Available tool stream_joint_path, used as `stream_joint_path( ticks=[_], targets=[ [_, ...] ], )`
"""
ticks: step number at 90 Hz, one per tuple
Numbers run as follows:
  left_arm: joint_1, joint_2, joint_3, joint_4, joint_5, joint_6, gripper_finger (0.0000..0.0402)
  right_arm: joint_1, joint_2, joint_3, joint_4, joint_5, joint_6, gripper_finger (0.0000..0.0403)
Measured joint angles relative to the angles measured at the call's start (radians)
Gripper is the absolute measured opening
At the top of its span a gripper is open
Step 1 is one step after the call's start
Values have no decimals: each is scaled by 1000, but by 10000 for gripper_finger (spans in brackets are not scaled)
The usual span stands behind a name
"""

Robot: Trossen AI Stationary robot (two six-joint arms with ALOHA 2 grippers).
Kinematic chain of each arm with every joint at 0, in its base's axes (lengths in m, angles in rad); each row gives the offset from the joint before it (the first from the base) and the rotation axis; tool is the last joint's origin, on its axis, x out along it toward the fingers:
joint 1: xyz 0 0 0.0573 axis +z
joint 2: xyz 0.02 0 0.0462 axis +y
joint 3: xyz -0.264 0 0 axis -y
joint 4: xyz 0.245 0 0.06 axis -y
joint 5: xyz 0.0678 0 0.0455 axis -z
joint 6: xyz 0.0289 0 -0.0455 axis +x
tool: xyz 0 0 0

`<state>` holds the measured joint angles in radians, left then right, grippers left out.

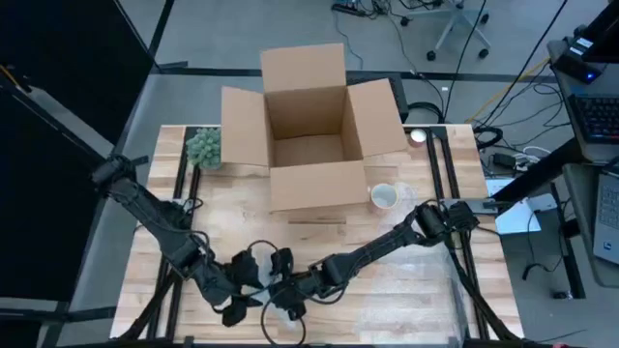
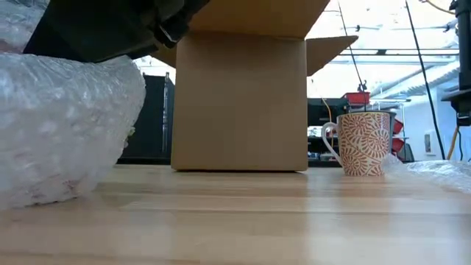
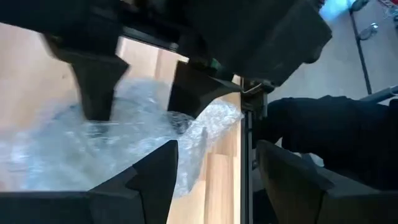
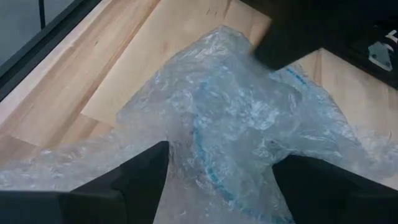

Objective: Wrap mug
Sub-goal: Wrap the red cup in the bubble wrap

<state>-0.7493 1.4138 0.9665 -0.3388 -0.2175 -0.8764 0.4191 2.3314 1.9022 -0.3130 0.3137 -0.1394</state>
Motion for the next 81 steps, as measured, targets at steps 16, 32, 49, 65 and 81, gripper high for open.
stream_joint_path(
  ticks=[16, 32, 49, 65, 81],
  targets=[
    [1, 73, -5, 9, 1, 10, 206, 1, 0, 0, -1, 0, 0, 263],
    [1, 135, -4, -13, 2, 0, 206, 1, 1, 0, 7, -6, 0, 263],
    [7, 200, 1, -5, 4, 7, 205, 1, 1, 0, 5, -1, -11, 263],
    [16, 235, 2, 9, 5, 30, 205, 12, 1, -1, -2, 3, -49, 263],
    [21, 238, 3, 10, 20, 37, 205, 38, -16, -2, -33, 48, -126, 263]
  ],
)
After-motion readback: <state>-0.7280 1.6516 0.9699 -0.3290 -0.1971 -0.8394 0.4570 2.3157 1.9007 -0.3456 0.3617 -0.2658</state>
